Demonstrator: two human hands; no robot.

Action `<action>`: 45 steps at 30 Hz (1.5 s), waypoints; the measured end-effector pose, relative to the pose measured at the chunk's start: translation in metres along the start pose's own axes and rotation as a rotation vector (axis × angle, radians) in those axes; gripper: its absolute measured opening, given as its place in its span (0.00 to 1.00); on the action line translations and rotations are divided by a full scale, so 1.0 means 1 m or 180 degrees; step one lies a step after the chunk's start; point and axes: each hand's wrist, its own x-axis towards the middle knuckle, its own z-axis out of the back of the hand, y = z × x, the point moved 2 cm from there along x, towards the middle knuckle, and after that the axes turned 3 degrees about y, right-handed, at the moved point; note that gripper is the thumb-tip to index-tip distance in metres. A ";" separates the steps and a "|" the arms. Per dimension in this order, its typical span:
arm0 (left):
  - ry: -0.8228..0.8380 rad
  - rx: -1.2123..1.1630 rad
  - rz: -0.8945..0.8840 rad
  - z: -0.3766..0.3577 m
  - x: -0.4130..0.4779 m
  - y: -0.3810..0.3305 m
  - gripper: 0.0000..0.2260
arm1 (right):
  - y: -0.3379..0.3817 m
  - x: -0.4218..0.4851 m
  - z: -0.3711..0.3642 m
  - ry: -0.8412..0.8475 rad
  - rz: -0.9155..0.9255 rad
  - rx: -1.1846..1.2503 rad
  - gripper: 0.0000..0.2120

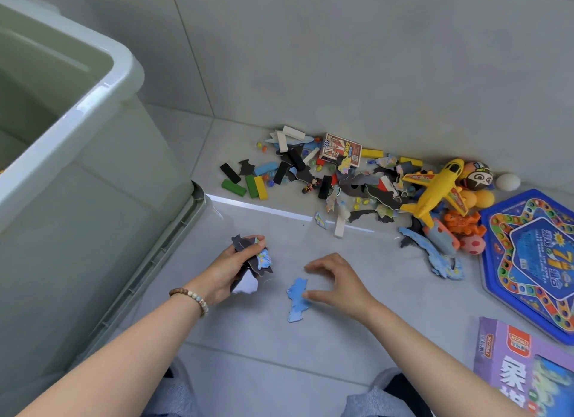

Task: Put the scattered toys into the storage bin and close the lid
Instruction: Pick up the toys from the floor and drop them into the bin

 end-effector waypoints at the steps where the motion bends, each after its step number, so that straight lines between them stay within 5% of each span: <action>1: -0.0008 -0.0009 0.0020 0.001 0.000 0.002 0.04 | -0.002 -0.001 -0.006 0.0010 0.0049 -0.0240 0.25; 4: 0.0002 -0.0034 0.0070 0.001 -0.001 0.004 0.04 | 0.000 -0.005 -0.015 -0.0067 0.0134 -0.0608 0.30; 13: 0.0036 -0.0021 0.0093 -0.001 0.000 0.004 0.06 | 0.000 -0.007 -0.028 -0.0059 -0.0058 -0.0564 0.24; 21: 0.0069 0.0076 0.0029 -0.009 -0.002 -0.010 0.07 | 0.039 0.005 0.024 -0.0199 -0.0368 0.2263 0.07; 28: 0.0488 0.0203 0.0024 -0.037 0.000 -0.022 0.13 | 0.065 0.024 0.042 -0.0335 -0.0496 0.2750 0.05; 34: 0.0554 0.0102 0.0028 -0.054 0.006 -0.024 0.15 | 0.063 0.031 0.032 -0.0426 -0.0480 0.2632 0.04; 39: 0.0219 -0.0047 0.0059 -0.050 0.013 -0.031 0.11 | 0.033 0.048 0.065 -0.1778 -0.0402 0.1393 0.09; 45: 0.0134 -0.0095 0.0088 -0.049 0.022 -0.041 0.08 | 0.017 0.076 0.089 -0.1801 -0.0800 0.0924 0.19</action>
